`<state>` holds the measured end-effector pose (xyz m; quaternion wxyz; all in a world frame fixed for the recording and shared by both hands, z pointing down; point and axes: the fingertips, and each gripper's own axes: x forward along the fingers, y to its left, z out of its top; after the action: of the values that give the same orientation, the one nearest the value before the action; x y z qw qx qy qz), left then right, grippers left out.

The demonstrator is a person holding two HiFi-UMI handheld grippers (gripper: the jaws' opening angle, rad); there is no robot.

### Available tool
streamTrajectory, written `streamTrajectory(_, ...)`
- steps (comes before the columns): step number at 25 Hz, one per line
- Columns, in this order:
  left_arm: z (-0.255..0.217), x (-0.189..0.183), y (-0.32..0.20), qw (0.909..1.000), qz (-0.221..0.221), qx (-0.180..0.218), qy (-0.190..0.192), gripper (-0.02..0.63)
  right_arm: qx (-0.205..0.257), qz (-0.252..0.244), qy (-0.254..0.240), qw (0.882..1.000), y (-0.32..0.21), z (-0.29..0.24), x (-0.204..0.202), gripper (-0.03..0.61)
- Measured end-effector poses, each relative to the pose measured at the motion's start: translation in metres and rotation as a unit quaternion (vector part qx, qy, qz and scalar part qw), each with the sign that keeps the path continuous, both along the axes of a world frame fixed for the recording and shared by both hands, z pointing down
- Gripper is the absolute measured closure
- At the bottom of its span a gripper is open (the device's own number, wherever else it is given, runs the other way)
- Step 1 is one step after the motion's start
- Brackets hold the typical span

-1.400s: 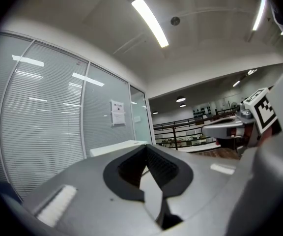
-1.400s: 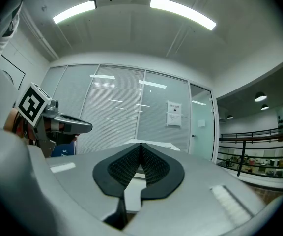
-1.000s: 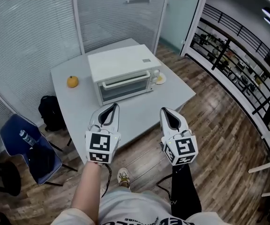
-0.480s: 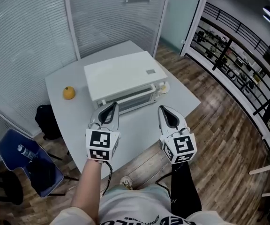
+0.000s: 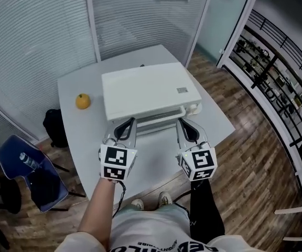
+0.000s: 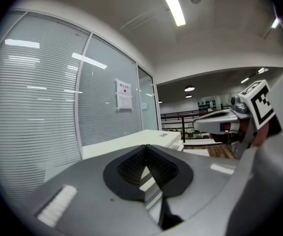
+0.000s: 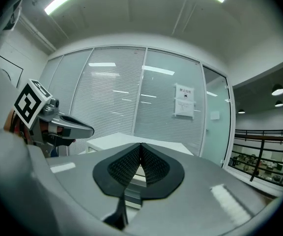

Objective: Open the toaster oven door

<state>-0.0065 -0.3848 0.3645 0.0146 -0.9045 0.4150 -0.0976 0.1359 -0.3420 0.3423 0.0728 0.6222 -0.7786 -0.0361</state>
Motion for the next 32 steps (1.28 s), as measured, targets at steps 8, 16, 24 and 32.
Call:
streamTrajectory(8,0.034,0.010,-0.029,0.9982,-0.041,-0.041,-0.017,0.555,-0.048,-0.048,0.010,0.998,-0.060,0.034,0.007,0.575)
streamTrajectory(16,0.070,0.013,-0.039,0.9922,-0.076,-0.088,-0.044,0.555,-0.101,-0.073,0.027,0.992,-0.084,0.075,0.011,0.575)
streamTrajectory(24,0.085,0.011,-0.045,0.9876,-0.103,-0.099,-0.064,0.557,-0.145,-0.063,0.012,0.987,-0.098,0.098,0.024,0.575)
streamTrajectory(32,0.086,0.009,-0.045,0.9845,-0.125,-0.107,-0.060,0.555,-0.157,-0.063,0.009,0.986,-0.097,0.099,0.024,0.575)
